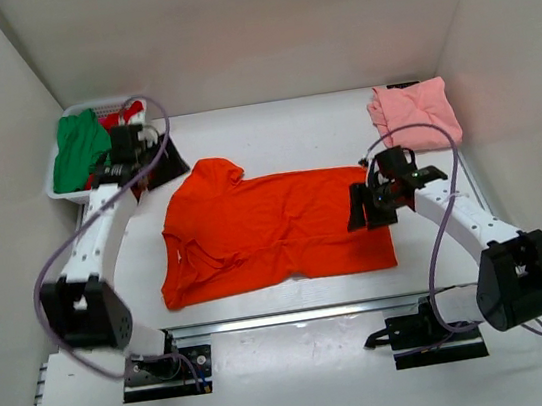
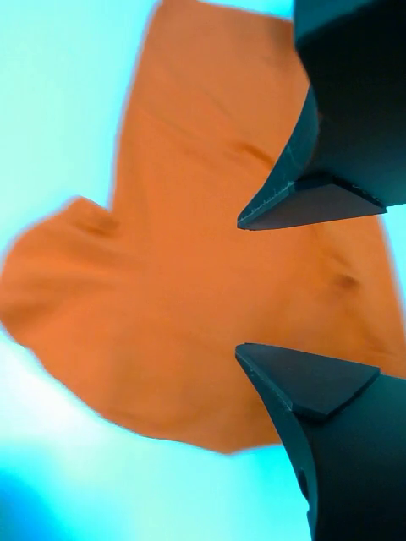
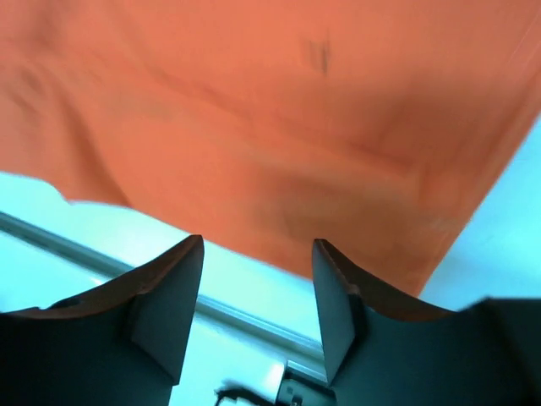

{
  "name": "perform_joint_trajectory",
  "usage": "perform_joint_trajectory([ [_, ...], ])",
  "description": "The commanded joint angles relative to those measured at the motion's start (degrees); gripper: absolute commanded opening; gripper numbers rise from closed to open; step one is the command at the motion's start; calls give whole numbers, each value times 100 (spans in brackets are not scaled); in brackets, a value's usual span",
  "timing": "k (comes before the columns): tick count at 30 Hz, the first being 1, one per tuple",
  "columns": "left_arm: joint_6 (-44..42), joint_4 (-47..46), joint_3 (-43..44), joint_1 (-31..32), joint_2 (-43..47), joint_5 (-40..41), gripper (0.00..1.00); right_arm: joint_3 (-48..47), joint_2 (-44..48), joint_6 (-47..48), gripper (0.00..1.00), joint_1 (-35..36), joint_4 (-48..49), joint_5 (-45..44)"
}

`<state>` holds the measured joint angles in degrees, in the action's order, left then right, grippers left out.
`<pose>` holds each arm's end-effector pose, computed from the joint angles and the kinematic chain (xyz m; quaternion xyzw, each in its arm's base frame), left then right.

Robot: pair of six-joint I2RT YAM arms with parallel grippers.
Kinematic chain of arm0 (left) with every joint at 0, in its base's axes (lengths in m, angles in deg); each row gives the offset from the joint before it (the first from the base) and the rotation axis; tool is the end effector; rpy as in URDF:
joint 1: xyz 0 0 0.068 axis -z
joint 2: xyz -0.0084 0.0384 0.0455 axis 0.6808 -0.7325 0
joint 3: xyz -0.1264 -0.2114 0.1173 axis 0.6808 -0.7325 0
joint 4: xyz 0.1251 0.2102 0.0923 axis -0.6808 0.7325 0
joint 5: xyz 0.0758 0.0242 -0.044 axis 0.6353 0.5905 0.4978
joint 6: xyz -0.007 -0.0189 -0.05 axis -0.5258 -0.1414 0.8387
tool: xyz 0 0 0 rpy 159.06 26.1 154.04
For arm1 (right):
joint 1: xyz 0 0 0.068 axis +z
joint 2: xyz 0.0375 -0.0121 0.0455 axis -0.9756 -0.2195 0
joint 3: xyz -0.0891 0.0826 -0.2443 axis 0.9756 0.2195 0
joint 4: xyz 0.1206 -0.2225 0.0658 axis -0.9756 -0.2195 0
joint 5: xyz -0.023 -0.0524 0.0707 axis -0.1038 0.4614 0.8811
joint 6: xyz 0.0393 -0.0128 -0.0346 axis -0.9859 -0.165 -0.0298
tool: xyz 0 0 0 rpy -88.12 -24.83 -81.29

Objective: Fold and stack the t-shirts
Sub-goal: Fold the flattened tshirt in 1/3 of the way, then grap the side of the flattened tshirt furthest away from the robot with both arms

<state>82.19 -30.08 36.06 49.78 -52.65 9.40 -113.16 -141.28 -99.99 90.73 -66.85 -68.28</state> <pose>0.2937 -0.0388 0.3146 -0.1066 0.9223 -0.1344 0.3463 0.2248 0.0650 0.2109 -0.0324 0.9672 0.1960 0.1580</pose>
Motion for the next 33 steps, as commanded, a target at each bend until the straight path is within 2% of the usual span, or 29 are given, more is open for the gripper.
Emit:
perform_joint_trajectory([
  [1, -20, -295, 1036, -150, -1411, -212, 67, -801, -176, 373, 53, -206, 96, 44],
  [3, -11, -417, 1817, -221, -2420, -265, 66, -1075, -535, 479, 54, -329, 228, -18],
  [7, -2, -568, 2898, -266, -3819, -318, 66, -1497, -1028, 655, 54, -567, 456, 61],
  [12, -38, -752, 3780, -213, -4761, -195, 68, -1542, -1450, 673, 55, -620, 904, 44],
  [22, 94, -1657, 3579, -116, -5009, -353, 69, -1472, -2039, 410, 63, -1261, 1633, -308],
  [27, 41, -1614, 3543, -28, -5114, -441, 69, -1954, -2549, 277, 64, -1622, 1837, -527],
  [33, -82, -1543, 3516, -2, -5105, -581, 65, -2570, -3393, 163, 68, -1728, 1977, -589],
])
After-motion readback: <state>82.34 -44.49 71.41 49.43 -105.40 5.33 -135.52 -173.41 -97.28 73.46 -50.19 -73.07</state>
